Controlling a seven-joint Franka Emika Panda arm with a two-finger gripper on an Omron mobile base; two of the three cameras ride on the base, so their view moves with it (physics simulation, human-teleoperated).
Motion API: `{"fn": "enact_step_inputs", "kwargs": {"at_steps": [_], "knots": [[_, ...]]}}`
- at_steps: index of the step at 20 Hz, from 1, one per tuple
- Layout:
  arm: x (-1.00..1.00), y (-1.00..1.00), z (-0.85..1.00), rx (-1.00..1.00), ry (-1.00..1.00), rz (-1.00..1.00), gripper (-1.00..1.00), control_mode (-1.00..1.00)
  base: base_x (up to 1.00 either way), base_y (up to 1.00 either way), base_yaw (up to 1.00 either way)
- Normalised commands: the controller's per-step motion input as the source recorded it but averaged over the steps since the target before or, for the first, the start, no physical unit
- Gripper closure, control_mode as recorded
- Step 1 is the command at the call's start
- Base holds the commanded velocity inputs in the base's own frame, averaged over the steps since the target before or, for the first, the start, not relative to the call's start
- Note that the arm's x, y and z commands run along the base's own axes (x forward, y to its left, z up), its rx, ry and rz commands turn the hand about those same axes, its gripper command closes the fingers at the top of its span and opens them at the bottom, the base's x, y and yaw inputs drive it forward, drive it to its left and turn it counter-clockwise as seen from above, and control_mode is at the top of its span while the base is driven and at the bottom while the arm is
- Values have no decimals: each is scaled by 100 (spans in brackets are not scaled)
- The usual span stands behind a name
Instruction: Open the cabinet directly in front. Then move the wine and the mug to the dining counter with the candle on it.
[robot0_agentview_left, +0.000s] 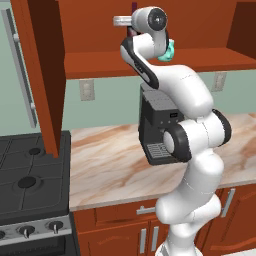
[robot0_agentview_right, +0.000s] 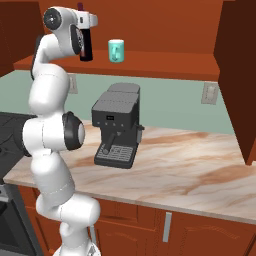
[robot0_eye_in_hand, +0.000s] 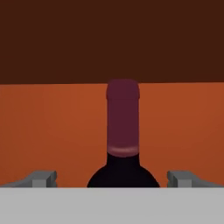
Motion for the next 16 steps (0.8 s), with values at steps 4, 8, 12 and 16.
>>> {"fn": "enact_step_inputs", "kwargs": {"at_steps": [4, 8, 12, 16], "knots": [[29, 1, 0, 0, 0, 0, -100, -100, 0, 0, 0], [29, 3, 0, 0, 0, 0, -100, -100, 0, 0, 0], [28, 5, 0, 0, 0, 0, -100, -100, 0, 0, 0], [27, 6, 0, 0, 0, 0, -100, -100, 0, 0, 0]]}}
